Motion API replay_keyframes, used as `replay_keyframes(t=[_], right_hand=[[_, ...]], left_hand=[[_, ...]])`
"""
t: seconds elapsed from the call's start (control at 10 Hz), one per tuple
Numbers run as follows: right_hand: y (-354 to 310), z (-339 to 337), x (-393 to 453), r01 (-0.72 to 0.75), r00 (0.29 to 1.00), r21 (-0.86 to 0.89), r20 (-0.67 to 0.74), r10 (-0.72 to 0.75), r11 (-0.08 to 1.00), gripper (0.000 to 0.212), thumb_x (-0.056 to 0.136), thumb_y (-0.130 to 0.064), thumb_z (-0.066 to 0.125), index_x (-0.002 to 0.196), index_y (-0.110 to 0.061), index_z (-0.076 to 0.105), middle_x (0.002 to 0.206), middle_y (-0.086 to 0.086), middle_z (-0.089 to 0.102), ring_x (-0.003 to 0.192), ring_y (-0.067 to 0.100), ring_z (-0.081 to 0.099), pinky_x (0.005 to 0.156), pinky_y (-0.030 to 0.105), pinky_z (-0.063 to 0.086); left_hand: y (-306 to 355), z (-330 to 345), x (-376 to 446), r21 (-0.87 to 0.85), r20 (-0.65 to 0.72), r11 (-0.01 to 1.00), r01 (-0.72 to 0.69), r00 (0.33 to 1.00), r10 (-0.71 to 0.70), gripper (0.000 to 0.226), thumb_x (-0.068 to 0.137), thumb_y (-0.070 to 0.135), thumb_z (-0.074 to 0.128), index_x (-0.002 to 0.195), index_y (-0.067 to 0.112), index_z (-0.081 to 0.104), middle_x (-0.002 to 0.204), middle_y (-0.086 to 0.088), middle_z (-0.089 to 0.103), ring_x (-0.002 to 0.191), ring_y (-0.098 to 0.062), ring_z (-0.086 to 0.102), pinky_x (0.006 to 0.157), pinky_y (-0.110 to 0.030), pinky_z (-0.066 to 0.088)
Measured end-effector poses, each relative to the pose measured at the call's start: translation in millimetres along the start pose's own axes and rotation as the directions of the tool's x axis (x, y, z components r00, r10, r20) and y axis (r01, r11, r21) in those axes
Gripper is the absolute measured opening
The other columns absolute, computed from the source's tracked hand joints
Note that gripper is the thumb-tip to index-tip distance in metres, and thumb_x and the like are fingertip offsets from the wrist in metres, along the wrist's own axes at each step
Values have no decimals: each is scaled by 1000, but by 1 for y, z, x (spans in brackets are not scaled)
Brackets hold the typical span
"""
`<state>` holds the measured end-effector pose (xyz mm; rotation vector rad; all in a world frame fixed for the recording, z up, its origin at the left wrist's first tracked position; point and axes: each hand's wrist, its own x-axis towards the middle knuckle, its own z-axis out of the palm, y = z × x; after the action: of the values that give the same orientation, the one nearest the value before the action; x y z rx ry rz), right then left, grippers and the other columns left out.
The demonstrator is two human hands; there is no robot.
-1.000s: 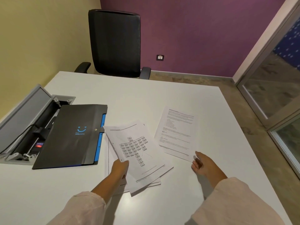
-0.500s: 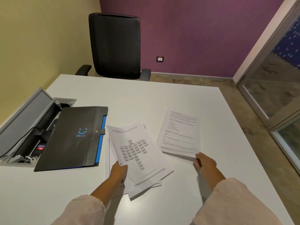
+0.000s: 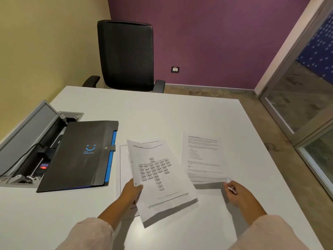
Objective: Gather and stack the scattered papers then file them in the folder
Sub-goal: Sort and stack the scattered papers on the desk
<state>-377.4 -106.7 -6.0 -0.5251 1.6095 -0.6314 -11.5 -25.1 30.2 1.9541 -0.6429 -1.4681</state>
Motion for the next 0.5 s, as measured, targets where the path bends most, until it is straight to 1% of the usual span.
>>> replay_keyframes(t=[0.1, 0.2, 0.3, 0.4, 0.5], right_hand=[[-17, 10, -28, -55, 997, 434, 77, 24, 899, 10, 71, -29, 61, 72, -20, 56, 72, -6, 60, 73, 6, 55, 89, 20, 42], [-21, 7, -34, 83, 996, 559, -68, -54, 825, 14, 86, -9, 48, 73, -11, 46, 77, 3, 47, 66, 7, 53, 80, 13, 45], [-40, 10, -42, 125, 992, 650, -97, -82, 749, 20, 91, -8, 44, 71, -13, 44, 73, 0, 47, 60, 3, 52, 69, 11, 46], [-63, 20, -56, 141, 989, 816, -142, -42, 560, 30, 91, -2, 45, 63, -12, 40, 59, -1, 39, 31, 5, 43, 42, 12, 43], [-85, 36, -71, 99, 995, 873, -76, -67, 477, 31, 88, 2, 43, 61, -14, 38, 64, 0, 35, 29, 7, 39, 36, 13, 41]], left_hand=[[2, 1, -5, 54, 48, 998, 11, 999, -13, 40, 92, 11, 51, 131, 7, 45, 130, -17, 55, 115, -36, 55, 97, -43, 47], [-3, 0, -3, 84, 53, 996, 15, 998, -20, 40, 91, 11, 52, 130, 7, 47, 130, -16, 56, 114, -35, 57, 96, -43, 48], [-7, -1, 2, 95, 47, 995, 25, 998, -30, 39, 89, 15, 56, 128, 7, 51, 127, -17, 59, 110, -34, 59, 96, -44, 49], [-8, 0, 2, 92, 25, 995, 43, 999, -46, 35, 89, 18, 57, 122, 7, 54, 122, -18, 61, 107, -36, 60, 95, -45, 49], [-11, 0, 6, 105, 18, 993, 51, 998, -54, 33, 89, 19, 57, 120, 7, 55, 120, -18, 62, 106, -36, 61, 95, -49, 49]])
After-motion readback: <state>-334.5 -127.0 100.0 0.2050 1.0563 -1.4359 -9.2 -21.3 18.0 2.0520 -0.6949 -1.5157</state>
